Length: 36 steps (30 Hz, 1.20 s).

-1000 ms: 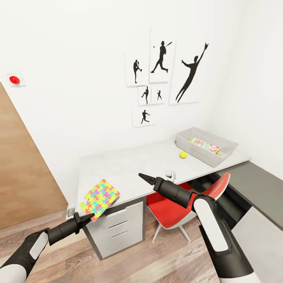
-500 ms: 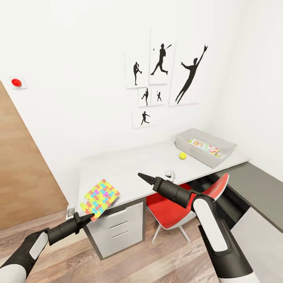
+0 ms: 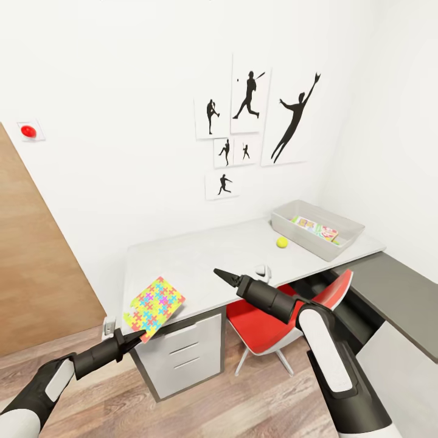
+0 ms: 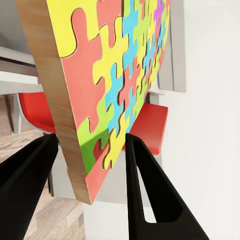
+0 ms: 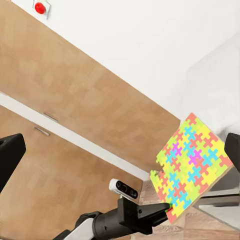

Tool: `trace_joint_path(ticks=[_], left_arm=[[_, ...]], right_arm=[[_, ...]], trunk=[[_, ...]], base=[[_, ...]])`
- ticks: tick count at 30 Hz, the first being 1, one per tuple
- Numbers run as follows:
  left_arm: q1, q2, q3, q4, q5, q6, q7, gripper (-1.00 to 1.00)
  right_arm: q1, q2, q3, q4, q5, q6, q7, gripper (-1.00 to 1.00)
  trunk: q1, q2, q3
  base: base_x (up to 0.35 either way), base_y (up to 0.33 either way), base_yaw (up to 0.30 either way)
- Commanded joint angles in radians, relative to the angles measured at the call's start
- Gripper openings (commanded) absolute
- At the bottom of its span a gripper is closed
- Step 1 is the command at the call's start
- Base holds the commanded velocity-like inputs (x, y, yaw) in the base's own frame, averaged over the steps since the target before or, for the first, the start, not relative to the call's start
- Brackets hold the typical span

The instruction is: Put all the toys in the child's room - the three board games (two on the bed and one on the table), the two jigsaw puzzles on the table, and the tennis ball on the table - inside the toy box on the table in the child's room.

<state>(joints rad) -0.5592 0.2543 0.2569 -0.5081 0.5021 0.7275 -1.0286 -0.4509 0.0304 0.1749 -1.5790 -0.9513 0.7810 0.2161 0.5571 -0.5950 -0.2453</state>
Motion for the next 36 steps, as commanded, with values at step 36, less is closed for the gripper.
trace_joint_path(ticks=[36], left_arm=[[-0.001, 0.002, 0.0, -0.001, 0.003, 0.001, -0.004, -1.0]], right_arm=[[0.032, 0.001, 0.002, -0.001, 0.002, -0.06, 0.015, 1.0]], trunk=[[-0.107, 0.195, 0.118]], base=[[0.0, 0.0, 0.0]])
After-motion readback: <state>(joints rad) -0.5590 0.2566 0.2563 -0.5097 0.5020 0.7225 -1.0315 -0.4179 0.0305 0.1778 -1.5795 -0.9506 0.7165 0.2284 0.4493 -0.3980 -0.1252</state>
